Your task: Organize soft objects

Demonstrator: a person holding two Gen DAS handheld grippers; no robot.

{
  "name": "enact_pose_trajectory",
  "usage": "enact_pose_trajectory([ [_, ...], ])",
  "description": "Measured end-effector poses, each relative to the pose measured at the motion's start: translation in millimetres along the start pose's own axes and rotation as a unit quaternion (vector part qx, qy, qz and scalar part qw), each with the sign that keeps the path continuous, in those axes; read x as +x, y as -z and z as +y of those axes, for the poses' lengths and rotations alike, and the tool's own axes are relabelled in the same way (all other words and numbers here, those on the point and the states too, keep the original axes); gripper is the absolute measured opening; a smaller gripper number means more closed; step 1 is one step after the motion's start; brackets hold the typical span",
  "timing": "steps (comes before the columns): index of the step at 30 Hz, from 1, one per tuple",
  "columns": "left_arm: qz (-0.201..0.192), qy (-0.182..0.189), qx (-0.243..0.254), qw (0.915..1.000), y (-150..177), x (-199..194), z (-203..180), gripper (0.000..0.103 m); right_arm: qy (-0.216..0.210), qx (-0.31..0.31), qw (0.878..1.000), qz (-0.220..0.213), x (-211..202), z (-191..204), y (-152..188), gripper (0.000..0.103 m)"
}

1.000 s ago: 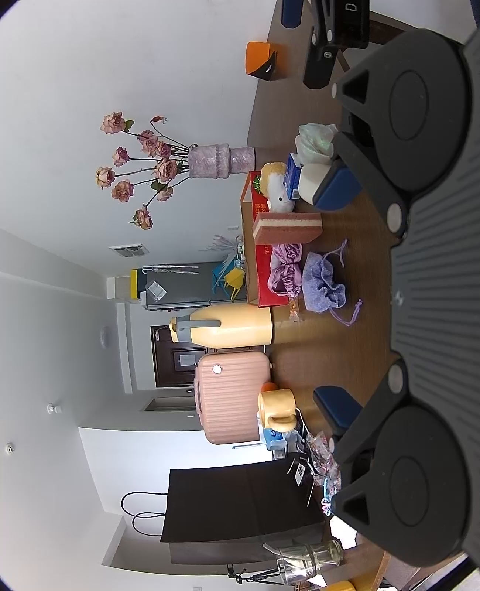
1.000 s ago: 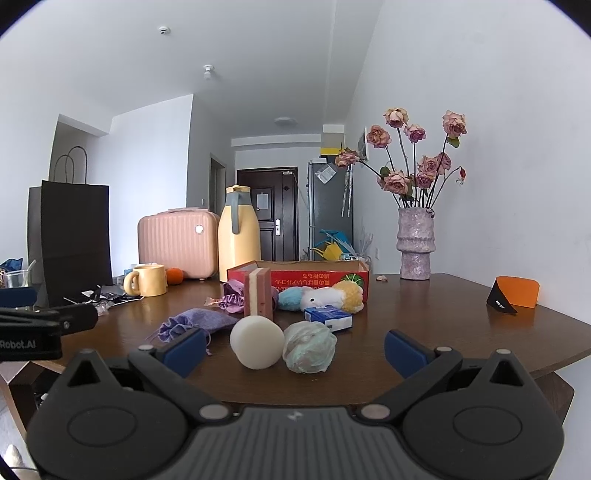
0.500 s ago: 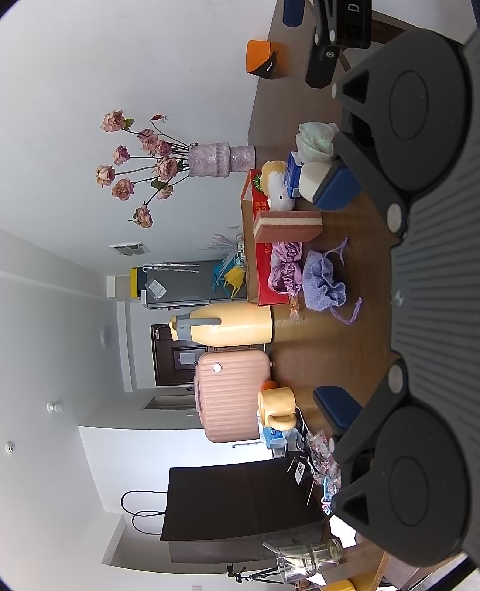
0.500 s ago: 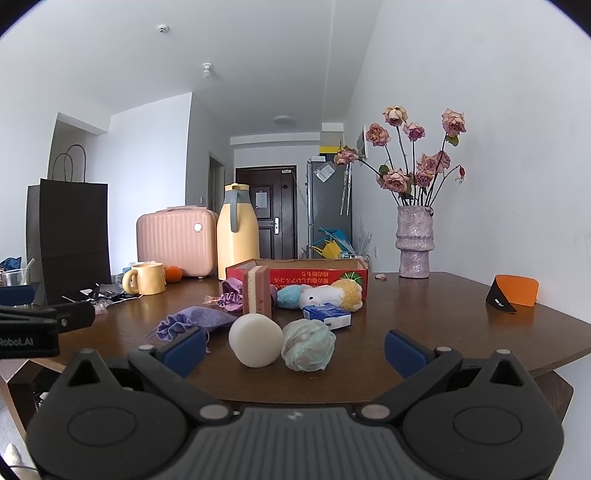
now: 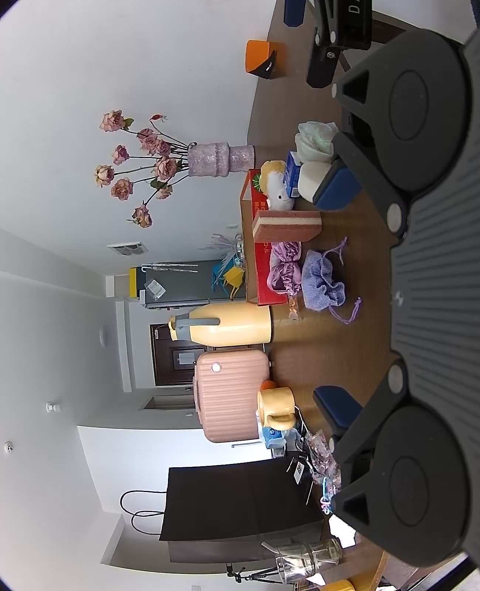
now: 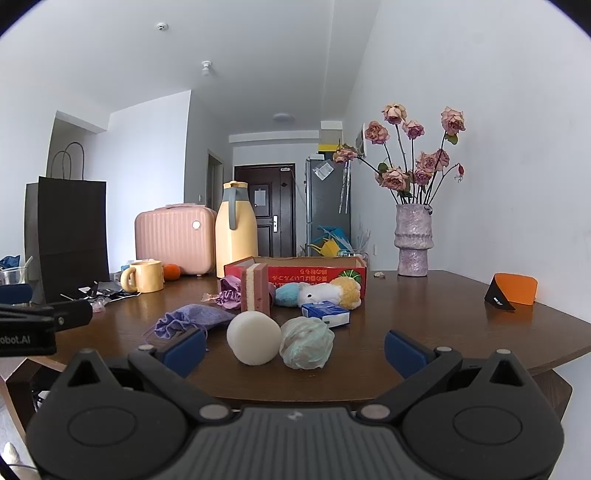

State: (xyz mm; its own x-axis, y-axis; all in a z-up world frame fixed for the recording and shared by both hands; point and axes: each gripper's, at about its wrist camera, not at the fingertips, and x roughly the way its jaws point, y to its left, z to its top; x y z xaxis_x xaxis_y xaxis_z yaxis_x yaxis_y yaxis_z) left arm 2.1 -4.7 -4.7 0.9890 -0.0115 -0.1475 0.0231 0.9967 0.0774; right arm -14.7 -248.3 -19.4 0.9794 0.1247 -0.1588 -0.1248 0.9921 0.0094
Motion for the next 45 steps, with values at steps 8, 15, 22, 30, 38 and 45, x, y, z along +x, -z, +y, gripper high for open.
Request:
enact_pose_trajectory([
  [8, 0.001, 0.000, -0.001, 1.0000, 0, 0, 1, 0.103, 0.000, 0.000, 1.000, 0.000, 0, 0, 0, 0.103],
  [15, 0.001, -0.001, -0.001, 1.0000, -1, 0, 0, 0.103, 0.001, 0.000, 1.000, 0.000, 0, -2, -1, 0.103],
  [22, -0.001, -0.002, -0.001, 1.0000, -2, -1, 0, 0.103, 0.001, -0.005, 1.000, -0.001, 0, -3, -2, 0.103],
  [30, -0.005, -0.016, 0.020, 0.9997, -11, 27, 4, 0.103, 0.002, -0.005, 1.000, -0.008, 26, -10, -2, 0.103],
  [38, 0.074, 0.013, -0.033, 0.9967, -25, 106, 30, 0.103, -0.020, -0.030, 0.999, 0.035, 96, -17, -9, 0.103],
  [45, 0.110, 0.066, -0.006, 0.9917, -11, 139, 3, 0.103, -0.076, -0.010, 0.994, 0.077, 128, -14, -5, 0.096],
])
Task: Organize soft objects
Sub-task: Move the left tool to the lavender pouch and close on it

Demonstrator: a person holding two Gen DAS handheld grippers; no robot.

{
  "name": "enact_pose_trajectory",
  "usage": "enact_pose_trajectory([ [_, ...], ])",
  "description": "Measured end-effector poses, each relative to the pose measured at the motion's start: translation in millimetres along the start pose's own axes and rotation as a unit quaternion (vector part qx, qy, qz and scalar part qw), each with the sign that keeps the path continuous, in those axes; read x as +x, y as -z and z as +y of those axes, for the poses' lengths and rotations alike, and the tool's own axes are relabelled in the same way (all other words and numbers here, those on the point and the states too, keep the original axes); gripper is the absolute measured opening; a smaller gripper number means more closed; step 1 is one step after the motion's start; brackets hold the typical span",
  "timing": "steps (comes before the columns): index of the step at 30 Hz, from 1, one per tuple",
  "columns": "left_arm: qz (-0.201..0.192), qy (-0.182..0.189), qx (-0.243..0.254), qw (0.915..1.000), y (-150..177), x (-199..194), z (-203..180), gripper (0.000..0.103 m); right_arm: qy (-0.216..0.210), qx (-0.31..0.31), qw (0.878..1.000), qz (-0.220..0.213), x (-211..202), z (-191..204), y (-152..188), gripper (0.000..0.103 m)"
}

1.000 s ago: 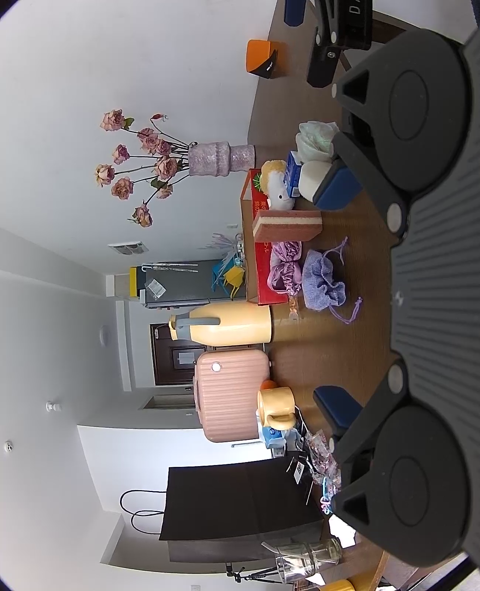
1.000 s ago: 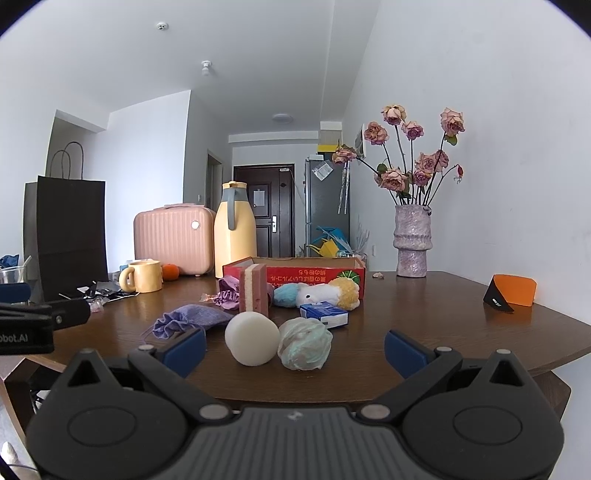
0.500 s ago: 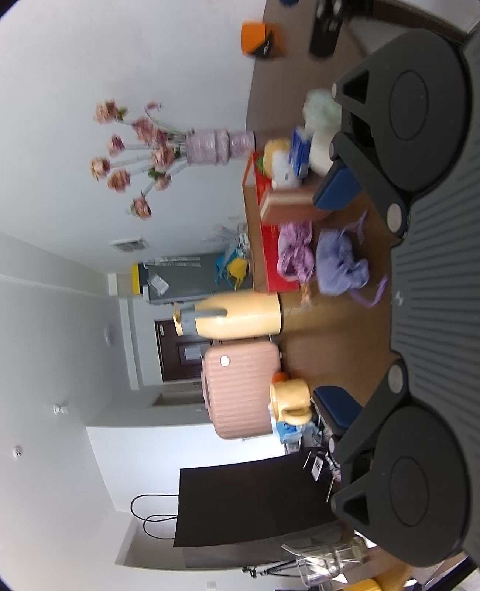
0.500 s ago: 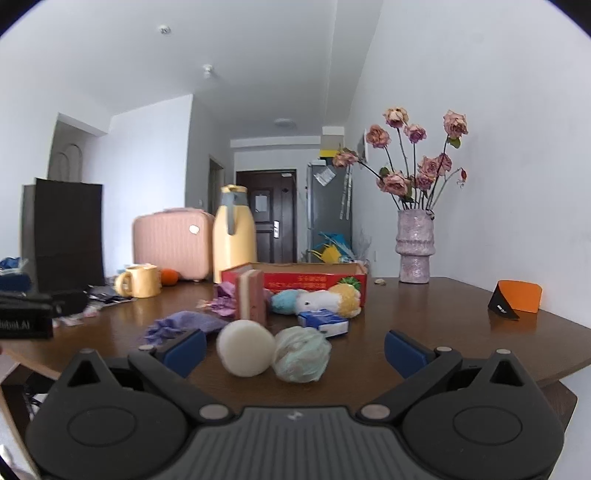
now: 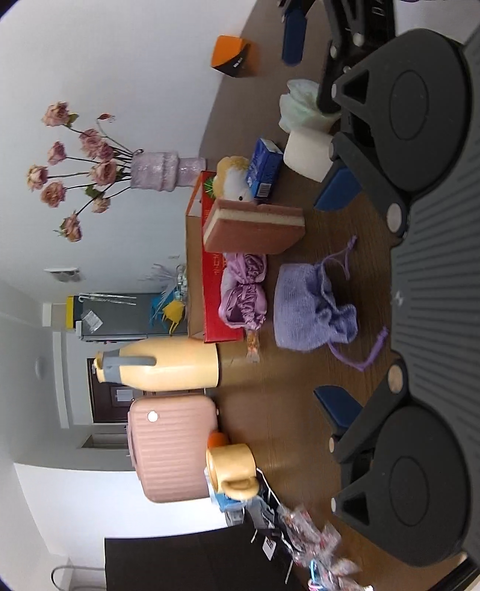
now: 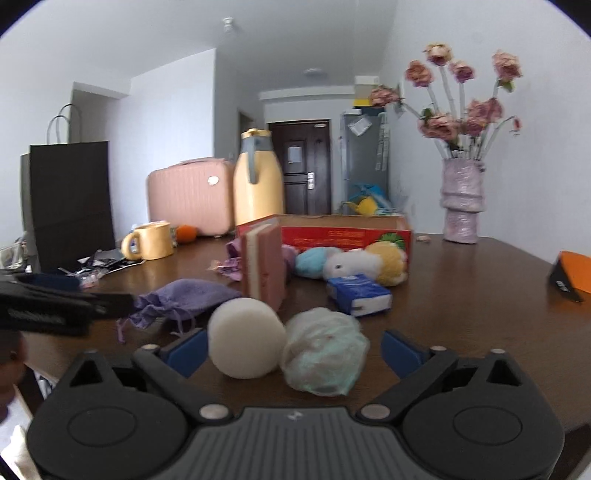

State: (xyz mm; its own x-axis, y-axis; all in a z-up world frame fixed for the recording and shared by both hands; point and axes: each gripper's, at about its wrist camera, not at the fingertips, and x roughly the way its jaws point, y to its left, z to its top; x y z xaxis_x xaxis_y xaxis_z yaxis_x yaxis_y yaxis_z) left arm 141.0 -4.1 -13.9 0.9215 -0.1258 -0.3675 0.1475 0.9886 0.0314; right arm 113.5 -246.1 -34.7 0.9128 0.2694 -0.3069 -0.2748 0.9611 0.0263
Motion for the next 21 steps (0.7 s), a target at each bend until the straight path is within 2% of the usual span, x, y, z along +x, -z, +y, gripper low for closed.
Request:
enact_pose_trajectory([
  [3, 0.016, -0.010, 0.004, 0.9998, -2, 17, 0, 0.103, -0.019, -0.043, 0.999, 0.001, 17, 15, 0, 0.096],
  [4, 0.025, -0.017, 0.002, 0.9995, -3, 24, 3, 0.103, -0.013, -0.067, 0.998, 0.008, 28, 21, 0, 0.095],
  [6, 0.041, -0.027, -0.004, 0.9988, -6, 38, 9, 0.103, 0.002, -0.097, 0.995, 0.019, 45, 23, -4, 0.089],
  [8, 0.052, -0.036, -0.006, 0.9980, -10, 49, 11, 0.103, 0.014, -0.090, 0.995, 0.032, 64, 11, -16, 0.080],
  [10, 0.063, -0.035, -0.007, 0.9974, -15, 62, 11, 0.102, 0.028, -0.064, 0.996, 0.051, 86, -10, -32, 0.080],
  [11, 0.071, -0.032, -0.009, 0.9970, -16, 68, 11, 0.096, 0.037, -0.059, 0.996, 0.052, 93, -18, -37, 0.080],
  [12, 0.079, -0.028, -0.012, 0.9964, -17, 74, 10, 0.085, 0.043, -0.058, 0.996, 0.051, 99, -24, -42, 0.082],
  [14, 0.104, -0.007, -0.025, 0.9942, -17, 83, 8, 0.074, 0.050, -0.057, 0.997, 0.034, 102, -31, -49, 0.088],
  [16, 0.130, 0.021, -0.045, 0.9903, -14, 89, 6, 0.070, 0.047, -0.065, 0.997, 0.022, 102, -30, -50, 0.093],
  [19, 0.137, 0.061, -0.058, 0.9870, -14, 88, -5, 0.071, 0.042, -0.064, 0.997, 0.021, 99, -29, -48, 0.093],
  [20, 0.129, 0.091, -0.057, 0.9859, -15, 83, -12, 0.078, 0.039, -0.059, 0.997, 0.018, 97, -31, -48, 0.093],
  [21, 0.121, 0.122, -0.054, 0.9837, -16, 77, -17, 0.081, 0.037, -0.053, 0.998, 0.013, 93, -33, -49, 0.093],
])
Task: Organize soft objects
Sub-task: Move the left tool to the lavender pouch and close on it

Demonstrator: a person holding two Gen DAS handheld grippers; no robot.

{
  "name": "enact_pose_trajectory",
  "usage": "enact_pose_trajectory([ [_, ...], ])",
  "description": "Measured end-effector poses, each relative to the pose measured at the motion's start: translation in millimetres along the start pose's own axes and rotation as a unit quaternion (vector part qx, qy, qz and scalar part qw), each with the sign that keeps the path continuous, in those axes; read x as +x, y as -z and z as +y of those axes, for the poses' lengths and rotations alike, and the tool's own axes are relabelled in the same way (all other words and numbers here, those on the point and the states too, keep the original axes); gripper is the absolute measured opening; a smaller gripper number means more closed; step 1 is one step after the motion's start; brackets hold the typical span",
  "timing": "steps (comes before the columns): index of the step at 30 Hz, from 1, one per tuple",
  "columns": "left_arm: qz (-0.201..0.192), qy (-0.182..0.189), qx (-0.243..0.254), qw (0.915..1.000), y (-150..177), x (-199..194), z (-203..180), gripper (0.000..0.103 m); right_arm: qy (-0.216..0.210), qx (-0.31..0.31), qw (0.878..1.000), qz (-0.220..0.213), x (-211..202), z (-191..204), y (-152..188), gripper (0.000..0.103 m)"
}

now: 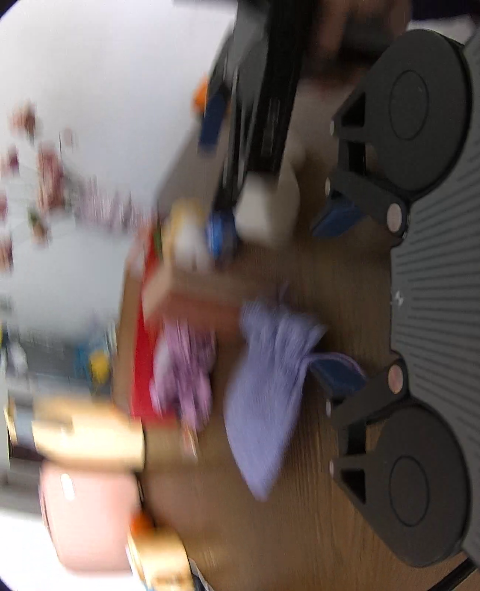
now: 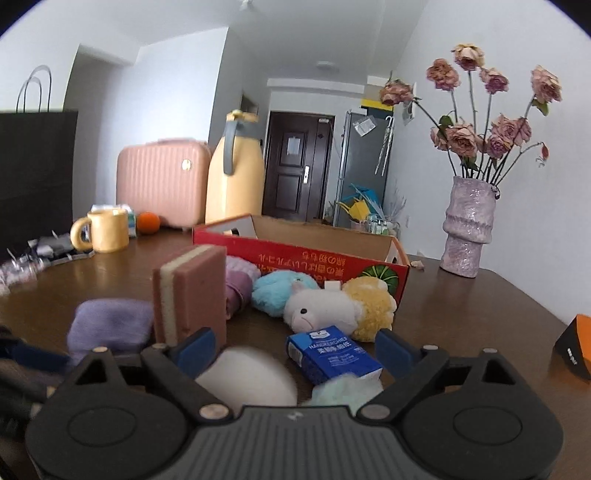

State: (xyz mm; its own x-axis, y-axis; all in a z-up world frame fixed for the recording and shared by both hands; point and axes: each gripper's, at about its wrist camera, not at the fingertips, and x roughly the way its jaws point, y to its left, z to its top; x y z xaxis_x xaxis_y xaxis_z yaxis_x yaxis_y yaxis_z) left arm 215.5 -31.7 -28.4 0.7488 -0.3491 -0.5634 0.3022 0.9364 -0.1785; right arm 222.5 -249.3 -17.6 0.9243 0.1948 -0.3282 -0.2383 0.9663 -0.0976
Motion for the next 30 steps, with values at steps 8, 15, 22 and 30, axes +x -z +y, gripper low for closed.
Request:
enact_pose_trajectory([
  [8, -0.066, -0.052, 0.032, 0.9959, -14, -29, 41, 0.082, -0.069, 0.064, 0.996, -0.012, -45, 5, 12, 0.084],
  [15, -0.029, -0.073, -0.030, 0.9965, -52, 14, 111, 0.067, -0.160, 0.061, 0.984, 0.047, -36, 52, 24, 0.045],
  [22, 0.019, -0.004, -0.076, 0.9970, -44, 25, 122, 0.030, -0.115, 0.080, 0.990, 0.035, -16, 50, 10, 0.043],
  [30, 0.029, 0.004, -0.082, 0.9962, -17, 2, 98, 0.013, -0.118, 0.108, 0.984, 0.079, 16, 65, 6, 0.039],
])
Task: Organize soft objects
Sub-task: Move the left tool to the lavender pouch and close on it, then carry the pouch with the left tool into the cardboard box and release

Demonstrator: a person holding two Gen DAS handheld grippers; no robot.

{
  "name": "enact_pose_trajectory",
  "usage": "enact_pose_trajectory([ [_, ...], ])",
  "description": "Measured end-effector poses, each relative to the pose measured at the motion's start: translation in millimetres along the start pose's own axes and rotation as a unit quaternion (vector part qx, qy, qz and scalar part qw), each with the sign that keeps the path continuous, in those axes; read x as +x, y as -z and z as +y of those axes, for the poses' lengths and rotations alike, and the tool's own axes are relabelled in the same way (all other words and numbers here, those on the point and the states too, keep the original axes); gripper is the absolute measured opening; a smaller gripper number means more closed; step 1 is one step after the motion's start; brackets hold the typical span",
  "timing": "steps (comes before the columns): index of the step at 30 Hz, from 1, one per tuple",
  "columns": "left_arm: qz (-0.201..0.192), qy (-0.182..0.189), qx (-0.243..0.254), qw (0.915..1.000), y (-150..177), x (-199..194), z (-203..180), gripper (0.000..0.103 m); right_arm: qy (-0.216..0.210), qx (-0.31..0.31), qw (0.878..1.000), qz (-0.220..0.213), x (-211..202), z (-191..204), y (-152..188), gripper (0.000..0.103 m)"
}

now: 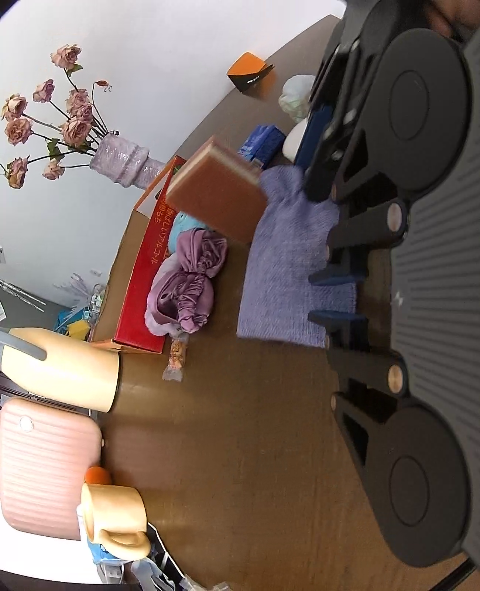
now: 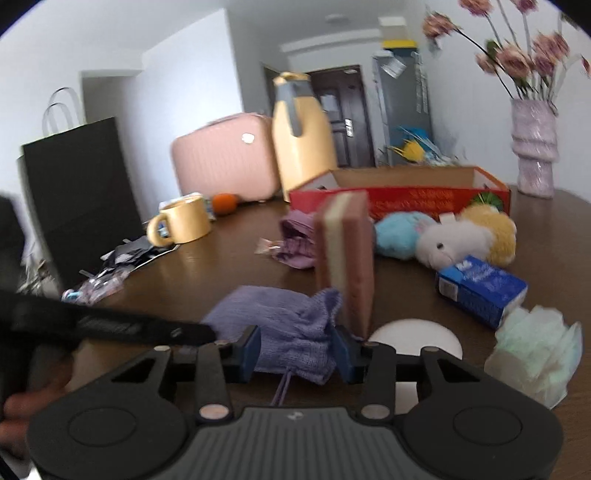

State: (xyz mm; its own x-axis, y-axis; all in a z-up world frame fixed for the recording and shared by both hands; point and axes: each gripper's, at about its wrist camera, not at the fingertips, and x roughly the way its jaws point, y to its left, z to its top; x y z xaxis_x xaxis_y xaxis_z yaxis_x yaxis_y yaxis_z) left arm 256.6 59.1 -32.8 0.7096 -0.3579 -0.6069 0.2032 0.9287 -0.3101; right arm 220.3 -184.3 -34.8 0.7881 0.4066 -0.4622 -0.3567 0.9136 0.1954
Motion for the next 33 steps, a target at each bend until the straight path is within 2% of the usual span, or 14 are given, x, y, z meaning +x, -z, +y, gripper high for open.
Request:
enact_pose_trajectory([
  [1, -0.001, -0.001, -0.001, 1.0000, 2, -2, -1, 0.013, -0.006, 0.008, 1.000, 0.003, 4, -3, 1, 0.027],
  [2, -0.003, -0.002, -0.001, 1.0000, 3, -4, -1, 0.013, -0.011, 0.012, 1.000, 0.009, 6, -6, 2, 0.004],
  [4, -0.014, 0.001, 0.005, 0.9999, 5, -12, -2, 0.012, -0.029, 0.024, 0.999, 0.019, 6, -12, 4, 0.003],
  [8, -0.039, 0.015, 0.043, 0.9982, 12, -38, -11, 0.015, -0.048, 0.013, 0.999, 0.019, -17, -15, 5, 0.002],
  [12, -0.061, 0.018, 0.053, 0.9965, 15, -55, -16, 0.044, -0.068, 0.009, 0.997, 0.041, -55, -26, 8, 0.002],
  [15, -0.039, 0.022, 0.038, 0.9983, 18, -42, -20, 0.048, -0.043, 0.008, 0.997, 0.055, -75, -42, 16, 0.004],
  [17, -0.017, 0.040, 0.035, 0.9984, 23, -30, -30, 0.053, -0.017, 0.025, 0.998, 0.049, -82, -51, 23, 0.010],
  [18, -0.010, 0.046, 0.035, 0.9983, 27, -26, -36, 0.054, -0.015, 0.029, 0.999, 0.041, -85, -52, 25, 0.011],
  [20, -0.006, 0.053, 0.036, 0.9979, 31, -19, -44, 0.058, -0.021, 0.033, 0.999, 0.025, -88, -52, 27, 0.022],
  [23, -0.006, 0.054, 0.006, 0.9985, 33, -19, -38, 0.061, -0.031, 0.042, 0.999, 0.004, -88, -53, 25, 0.030],
  [26, 0.004, 0.064, -0.022, 0.9977, 38, -20, -31, 0.063, -0.035, 0.059, 0.998, -0.008, -79, -58, 21, 0.033],
  [28, 0.004, 0.073, -0.019, 0.9971, 44, -20, -35, 0.062, -0.032, 0.073, 0.997, -0.003, -68, -64, 20, 0.034],
  [30, 0.000, 0.080, -0.016, 0.9967, 47, -20, -39, 0.038, -0.032, 0.085, 0.996, 0.010, -56, -69, 23, 0.027],
  [33, 0.002, 0.091, -0.026, 0.9955, 47, -18, -42, 0.010, -0.047, 0.100, 0.994, 0.016, -52, -73, 27, 0.019],
])
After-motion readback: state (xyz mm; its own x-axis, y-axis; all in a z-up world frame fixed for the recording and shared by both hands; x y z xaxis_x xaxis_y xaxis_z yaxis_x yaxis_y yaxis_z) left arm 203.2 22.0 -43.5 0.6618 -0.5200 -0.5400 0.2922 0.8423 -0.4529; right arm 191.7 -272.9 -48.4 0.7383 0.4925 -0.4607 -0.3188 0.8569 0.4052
